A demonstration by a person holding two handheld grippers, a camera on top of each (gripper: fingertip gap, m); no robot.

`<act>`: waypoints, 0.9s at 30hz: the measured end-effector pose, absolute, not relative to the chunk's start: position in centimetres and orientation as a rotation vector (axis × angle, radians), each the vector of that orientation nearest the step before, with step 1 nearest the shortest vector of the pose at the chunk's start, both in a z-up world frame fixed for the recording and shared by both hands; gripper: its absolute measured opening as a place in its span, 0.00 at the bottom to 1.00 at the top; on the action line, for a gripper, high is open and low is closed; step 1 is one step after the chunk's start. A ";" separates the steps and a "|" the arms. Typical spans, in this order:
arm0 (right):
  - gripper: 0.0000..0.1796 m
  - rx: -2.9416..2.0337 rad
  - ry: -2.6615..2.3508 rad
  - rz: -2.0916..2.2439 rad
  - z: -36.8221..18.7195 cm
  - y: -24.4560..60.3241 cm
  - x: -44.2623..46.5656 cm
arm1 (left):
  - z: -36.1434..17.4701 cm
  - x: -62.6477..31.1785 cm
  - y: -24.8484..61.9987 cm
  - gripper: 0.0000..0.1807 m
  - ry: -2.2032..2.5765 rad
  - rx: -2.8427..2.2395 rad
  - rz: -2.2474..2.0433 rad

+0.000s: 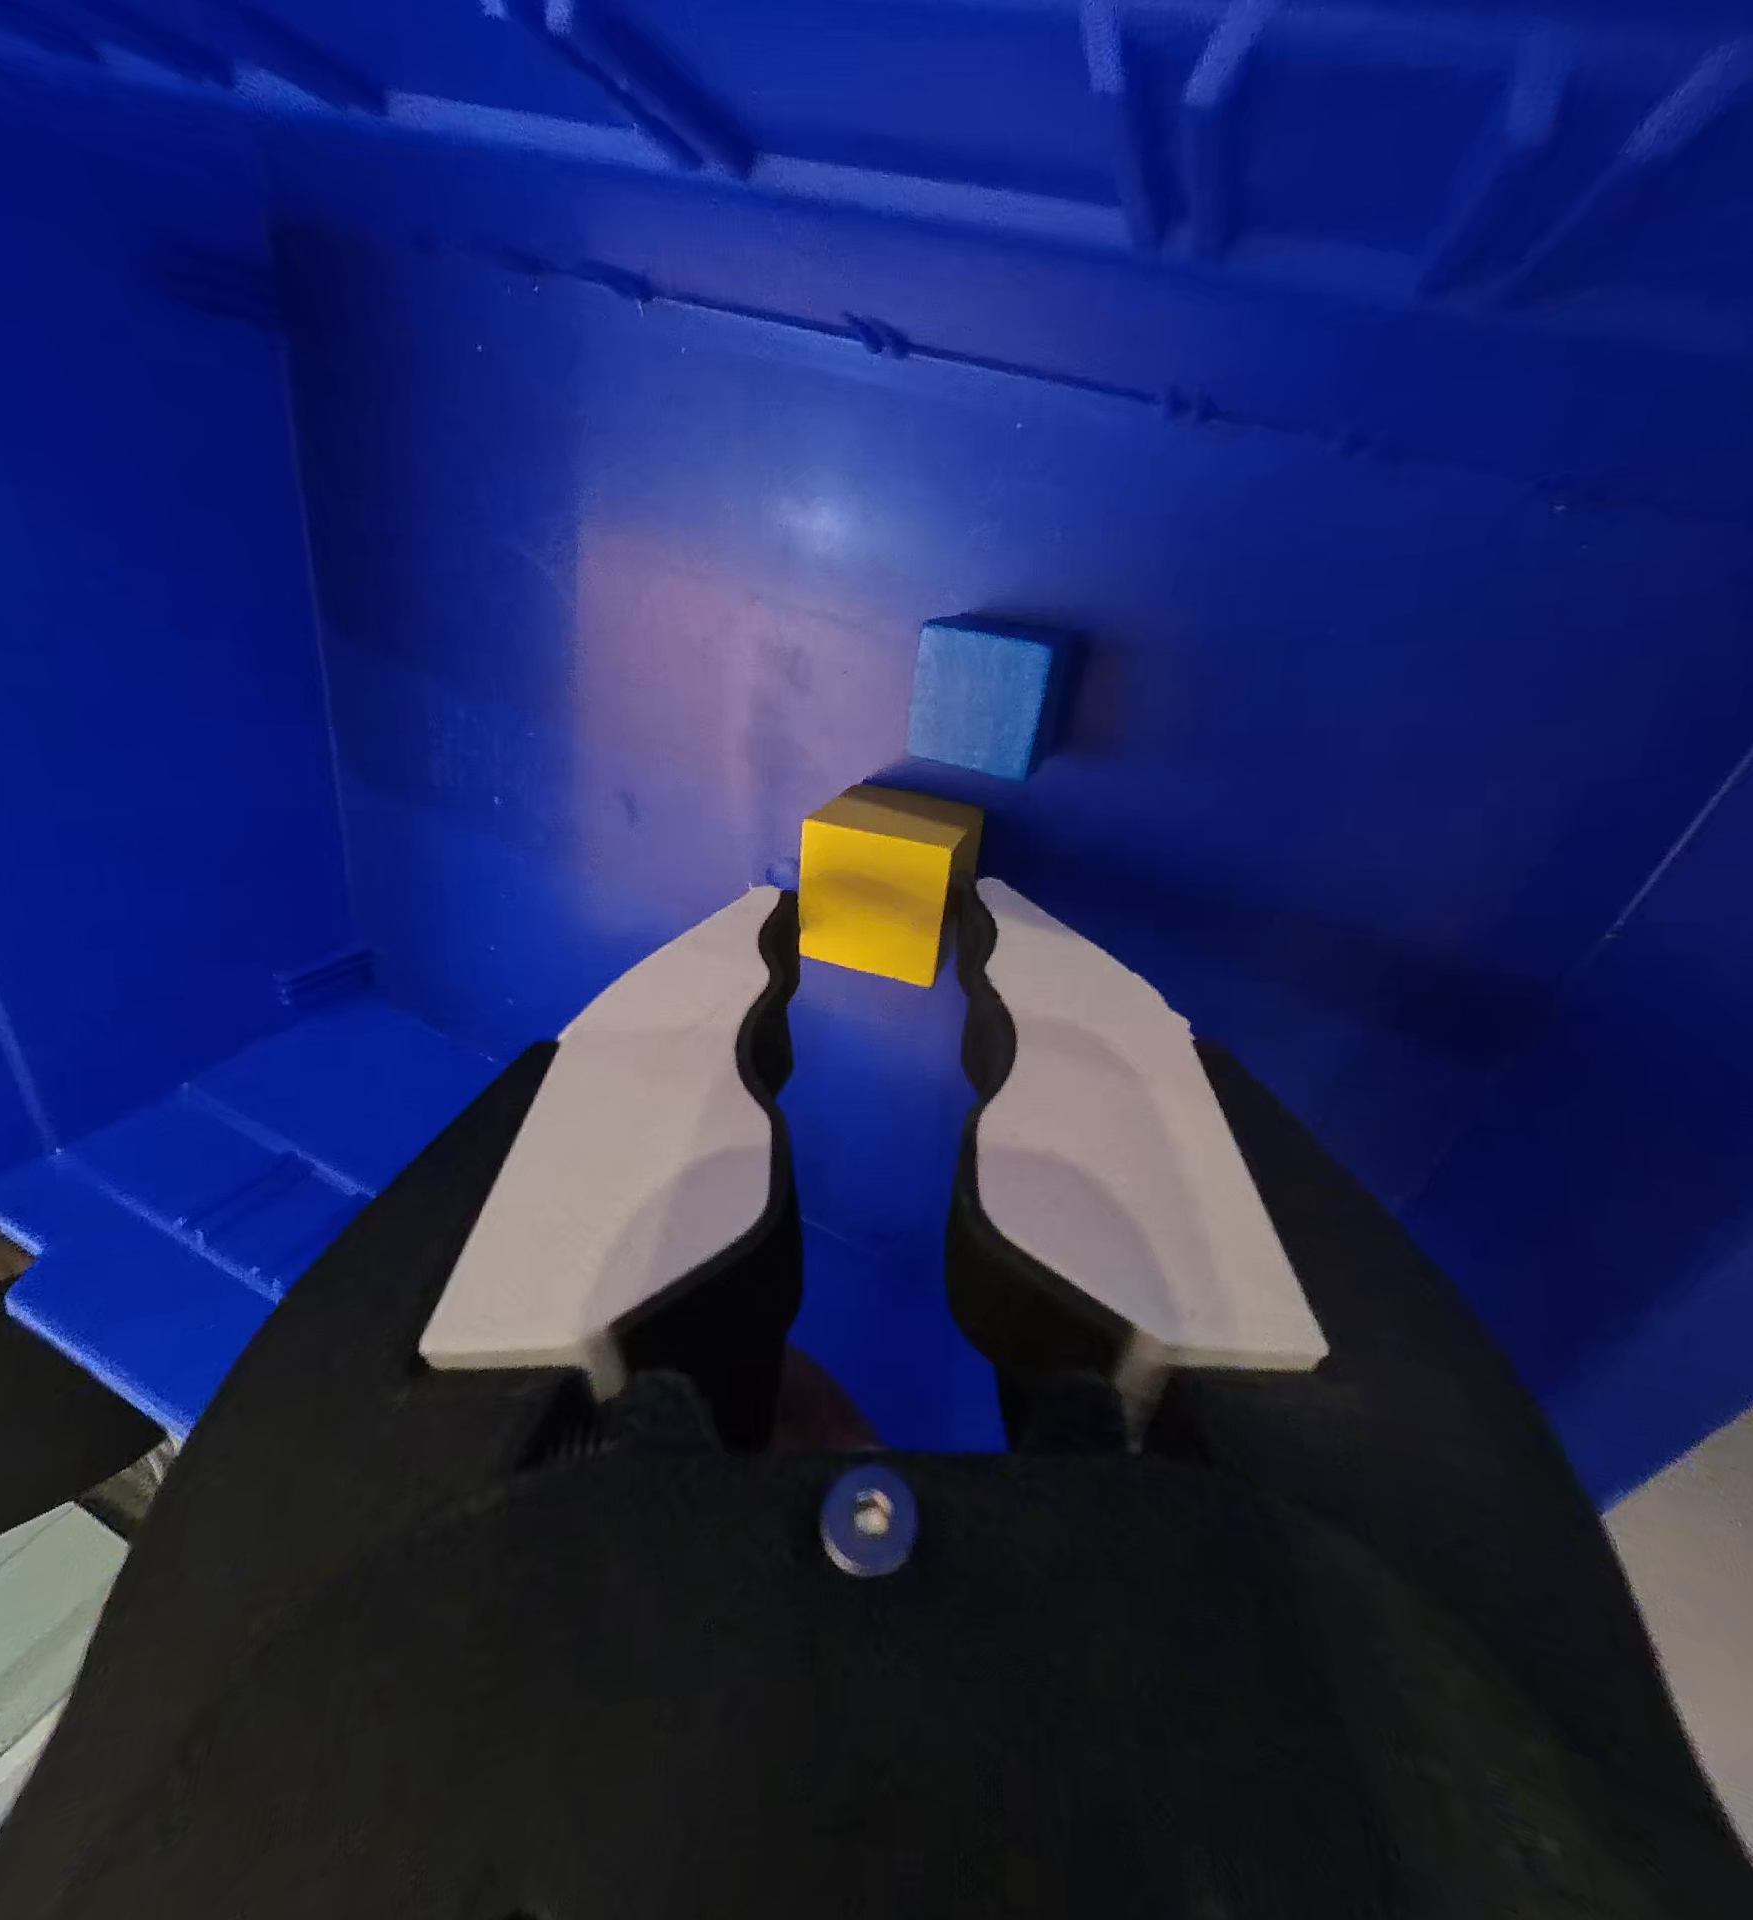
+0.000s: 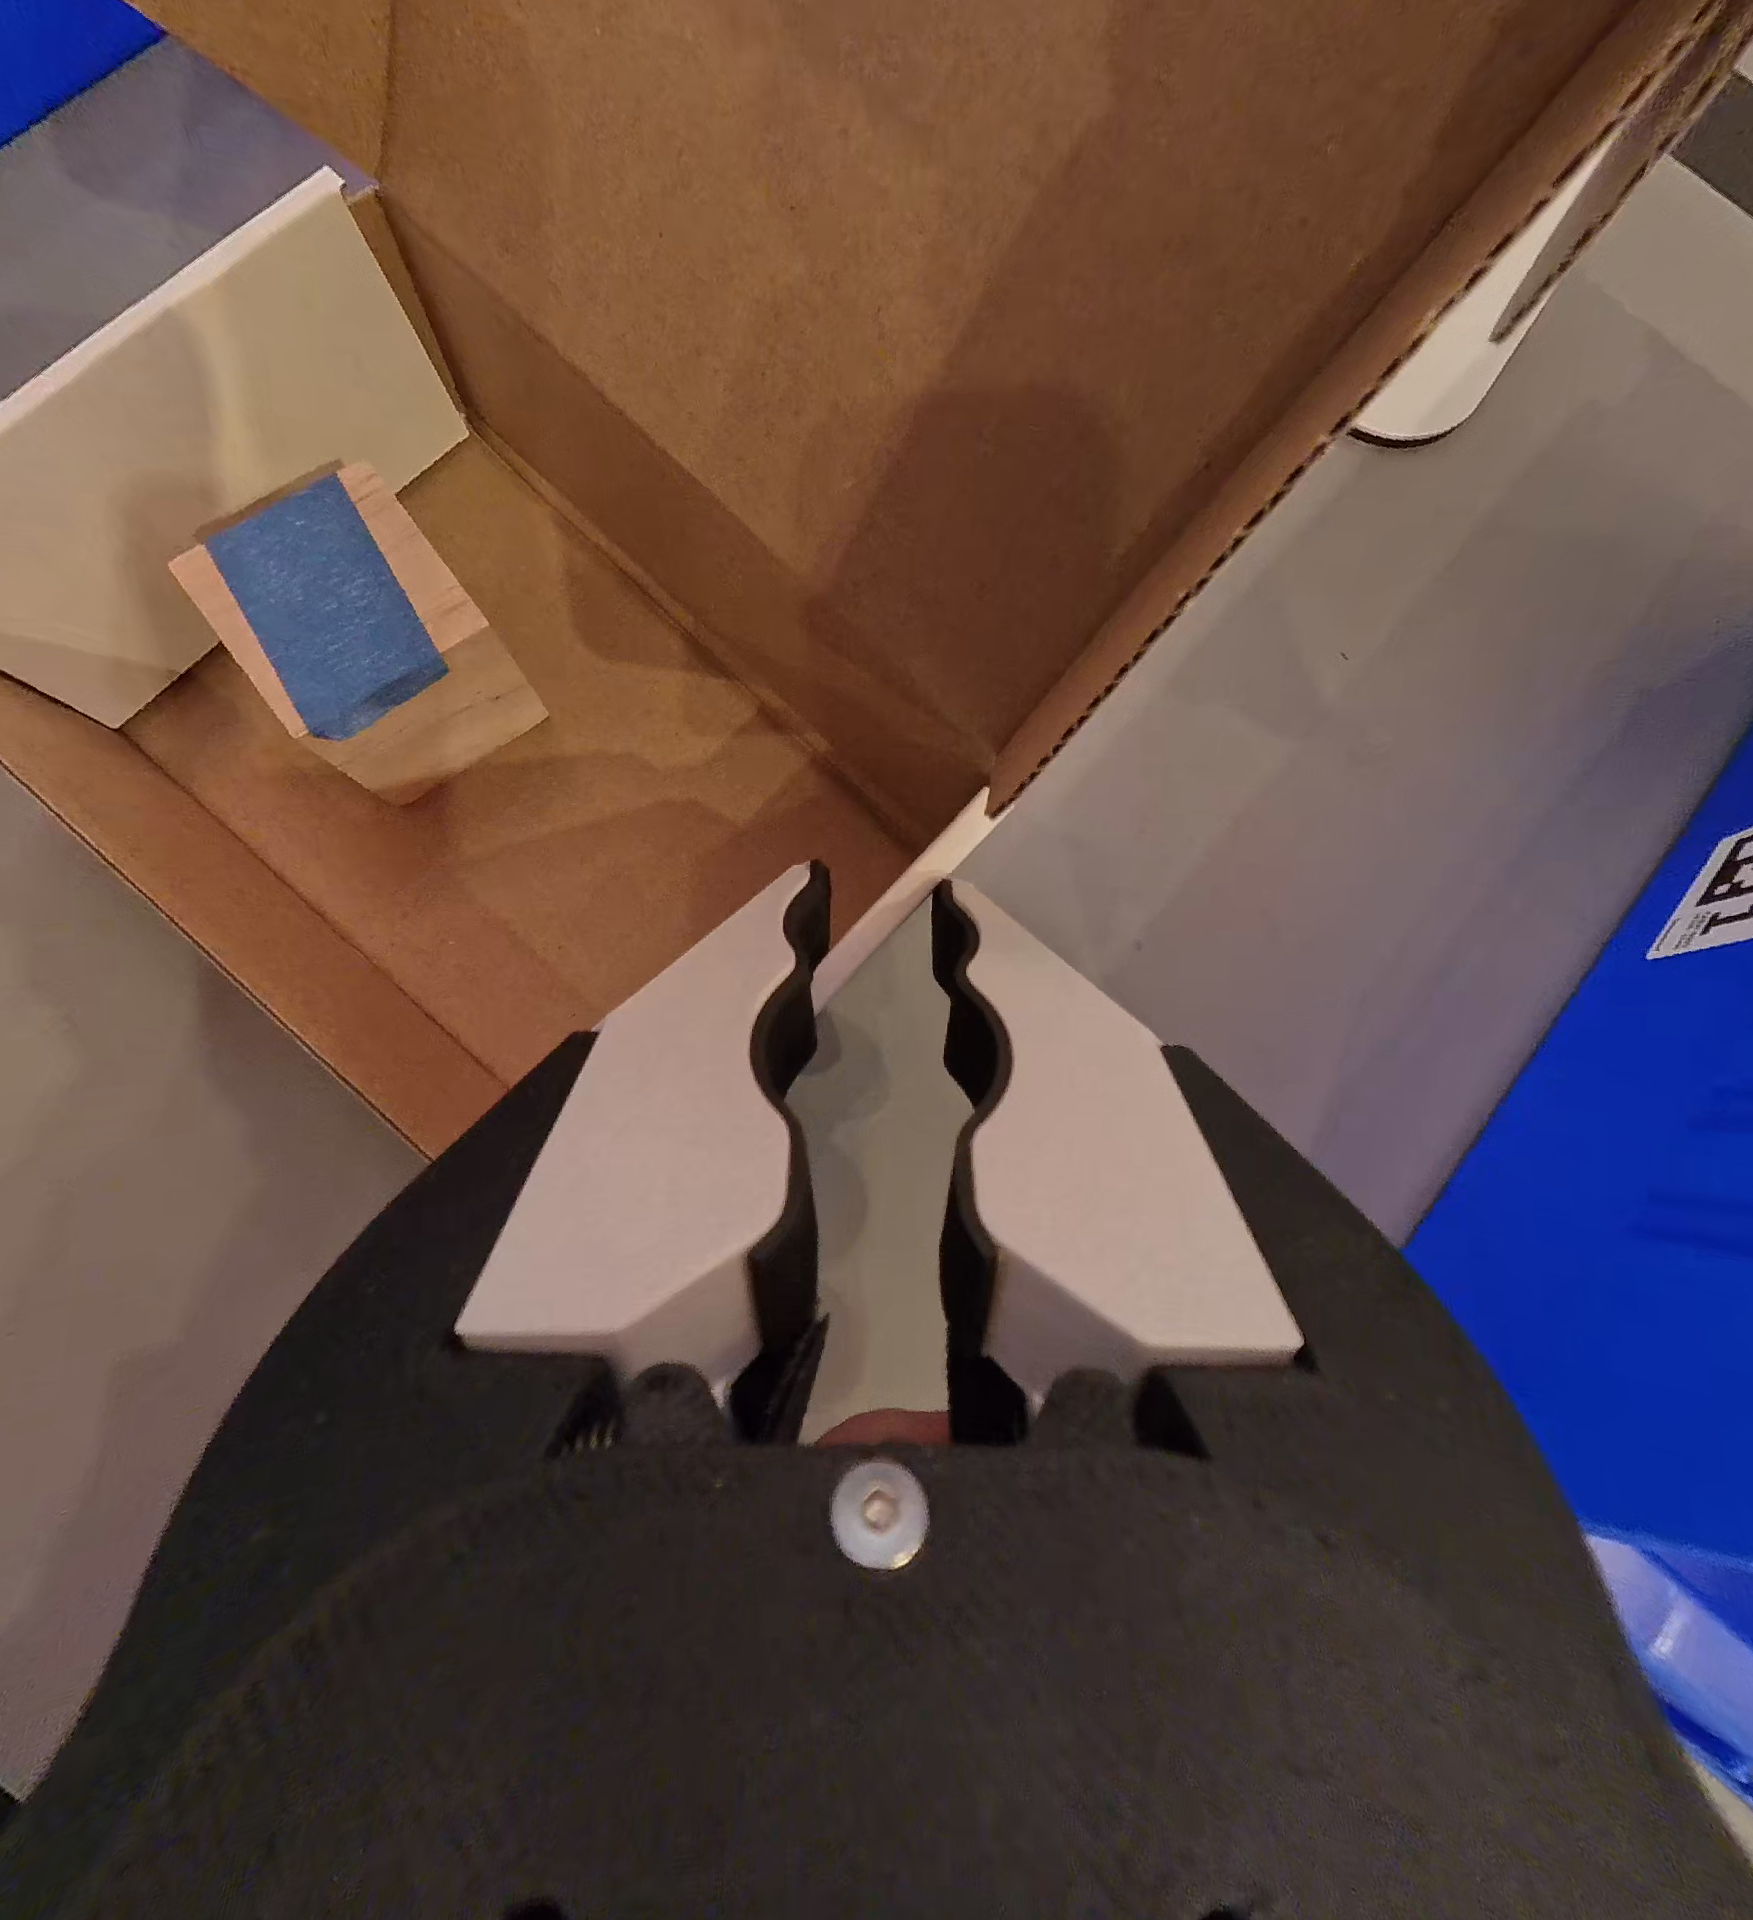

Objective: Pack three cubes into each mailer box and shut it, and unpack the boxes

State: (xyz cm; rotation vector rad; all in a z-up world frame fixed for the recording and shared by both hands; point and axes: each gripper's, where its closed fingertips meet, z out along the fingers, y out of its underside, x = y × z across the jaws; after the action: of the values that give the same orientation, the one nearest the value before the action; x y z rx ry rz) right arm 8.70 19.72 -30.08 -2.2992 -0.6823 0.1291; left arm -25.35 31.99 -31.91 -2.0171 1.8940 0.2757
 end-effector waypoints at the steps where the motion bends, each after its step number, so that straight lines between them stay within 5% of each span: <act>1: 0.10 -2.299 -0.683 0.129 -30.1 19.7 8.7 | -31.9 -25.4 31.9 0.16 1.888 -2.023 0.279; 15: 0.10 -2.296 -0.679 0.137 -30.1 19.8 8.6 | -18.3 -16.2 25.0 0.16 1.634 -1.734 0.163; 27: 0.10 -2.282 -0.681 0.129 -30.0 19.7 8.8 | -24.1 1.3 16.9 0.16 1.900 -1.648 -0.139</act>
State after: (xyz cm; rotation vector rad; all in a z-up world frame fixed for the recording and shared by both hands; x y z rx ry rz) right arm 8.83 19.69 -29.99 -2.2824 -0.6813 0.1291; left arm 1.33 16.86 -24.14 -1.6485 1.9002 -0.1392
